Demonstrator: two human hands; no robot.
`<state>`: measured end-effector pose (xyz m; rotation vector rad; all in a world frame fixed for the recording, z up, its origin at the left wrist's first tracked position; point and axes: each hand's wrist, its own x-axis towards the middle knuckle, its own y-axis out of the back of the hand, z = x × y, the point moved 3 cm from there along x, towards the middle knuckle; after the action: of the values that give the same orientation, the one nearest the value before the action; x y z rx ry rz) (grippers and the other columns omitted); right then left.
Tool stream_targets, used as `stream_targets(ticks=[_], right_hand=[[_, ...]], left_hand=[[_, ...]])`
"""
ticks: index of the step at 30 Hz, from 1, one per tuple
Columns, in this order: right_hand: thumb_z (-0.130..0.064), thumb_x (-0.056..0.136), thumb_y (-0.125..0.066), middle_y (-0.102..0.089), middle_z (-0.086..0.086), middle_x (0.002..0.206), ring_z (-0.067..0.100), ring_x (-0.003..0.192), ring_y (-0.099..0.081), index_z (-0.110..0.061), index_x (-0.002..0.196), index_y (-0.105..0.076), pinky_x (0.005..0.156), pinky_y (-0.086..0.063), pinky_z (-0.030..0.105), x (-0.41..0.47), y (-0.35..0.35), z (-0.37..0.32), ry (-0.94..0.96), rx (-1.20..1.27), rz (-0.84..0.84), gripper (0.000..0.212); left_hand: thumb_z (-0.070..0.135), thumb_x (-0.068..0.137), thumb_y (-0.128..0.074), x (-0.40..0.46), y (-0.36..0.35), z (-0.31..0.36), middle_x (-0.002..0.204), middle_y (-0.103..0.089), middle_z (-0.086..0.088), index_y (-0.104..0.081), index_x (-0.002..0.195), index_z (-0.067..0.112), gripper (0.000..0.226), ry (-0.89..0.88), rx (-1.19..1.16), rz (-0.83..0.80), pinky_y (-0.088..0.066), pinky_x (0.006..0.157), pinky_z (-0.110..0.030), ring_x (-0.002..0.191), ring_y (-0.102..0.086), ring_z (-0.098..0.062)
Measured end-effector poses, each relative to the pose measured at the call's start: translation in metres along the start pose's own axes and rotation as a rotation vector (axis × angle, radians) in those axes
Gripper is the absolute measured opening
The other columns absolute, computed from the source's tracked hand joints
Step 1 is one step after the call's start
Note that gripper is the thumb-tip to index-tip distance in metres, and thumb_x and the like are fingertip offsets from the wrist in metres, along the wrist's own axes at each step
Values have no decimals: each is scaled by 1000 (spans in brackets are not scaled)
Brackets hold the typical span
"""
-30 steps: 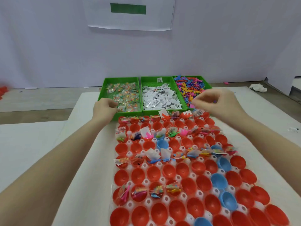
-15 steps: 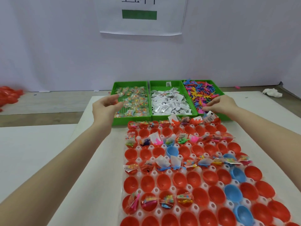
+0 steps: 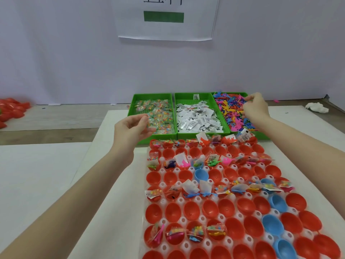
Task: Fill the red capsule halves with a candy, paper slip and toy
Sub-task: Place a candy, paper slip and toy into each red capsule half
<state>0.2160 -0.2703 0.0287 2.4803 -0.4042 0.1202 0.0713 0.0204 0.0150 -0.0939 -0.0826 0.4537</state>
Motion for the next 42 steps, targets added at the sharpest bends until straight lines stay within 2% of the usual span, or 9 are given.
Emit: stream_targets(ticks=[6,11,18,25,30,32,35,38,42], right_hand=[[1,87,-35,-60,20,117,34,109,-52,8,100,-65,88,-40,39,-15,-36,-33,146,-135,-109,33],[-37,92,-46,-61,12,65,24,54,-49,-2,63,-60,62,-44,34,-33,-66,-39,217,-254,-310,47],[-32,73,-69,-70,16,88,17,58,-47,3,103,-67,51,-36,26,-42,-84,-39,182,-509,-482,46],[-14,78,-68,-67,18,107,28,101,-63,5,99,-68,81,-52,37,-40,-84,-39,162,-362,-455,29],[-14,85,-55,-67,15,87,18,50,-39,-9,57,-47,51,-33,25,-37,-74,-45,248,-384,-394,29],[-13,86,-52,-42,4,46,14,41,-26,-14,47,-35,45,-22,21,-38,-68,-47,287,-443,-342,42],[-19,89,-52,-51,5,49,14,42,-34,-5,62,-65,45,-27,20,-41,-56,-54,415,-535,-198,34],[-37,88,-59,-43,-13,49,2,46,-40,-10,80,-74,51,-30,22,-52,-38,-66,500,-349,-125,32],[-34,71,-76,-44,-14,37,-1,36,-36,-14,67,-70,44,-28,11,-93,-7,-89,450,234,-432,22]], left_hand=[[12,92,-54,-14,-1,-2,72,-59,-1,-60,89,19,10,-26,26,-17,-53,60,-16,56,-63,-2],[12,91,-55,-24,-1,-6,82,-59,-5,-60,91,19,9,-15,21,-22,-55,67,-21,56,-62,-5],[13,91,-55,-31,1,-6,80,-60,-5,-61,89,20,10,-53,49,-25,-49,56,-12,53,-60,-2],[10,90,-56,-33,0,-9,68,-59,-5,-63,86,19,12,-61,66,-33,-46,53,-11,52,-59,-2],[12,90,-57,-35,-1,-13,58,-58,2,-64,90,15,8,-40,75,-44,-44,51,-12,48,-53,-1],[13,89,-57,-35,-3,-15,54,-57,4,-64,91,15,8,-28,75,-49,-44,51,-12,48,-52,-2],[14,88,-59,-36,-5,-15,62,-59,2,-66,94,14,9,-23,84,-57,-45,53,-12,53,-54,-3],[13,85,-63,-40,-9,-12,62,-63,4,-65,94,19,11,-37,50,-74,-49,56,-13,52,-56,-2],[15,80,-67,-51,-19,-4,60,-67,7,-65,92,25,15,-20,12,-123,-51,60,-13,57,-62,-2]])
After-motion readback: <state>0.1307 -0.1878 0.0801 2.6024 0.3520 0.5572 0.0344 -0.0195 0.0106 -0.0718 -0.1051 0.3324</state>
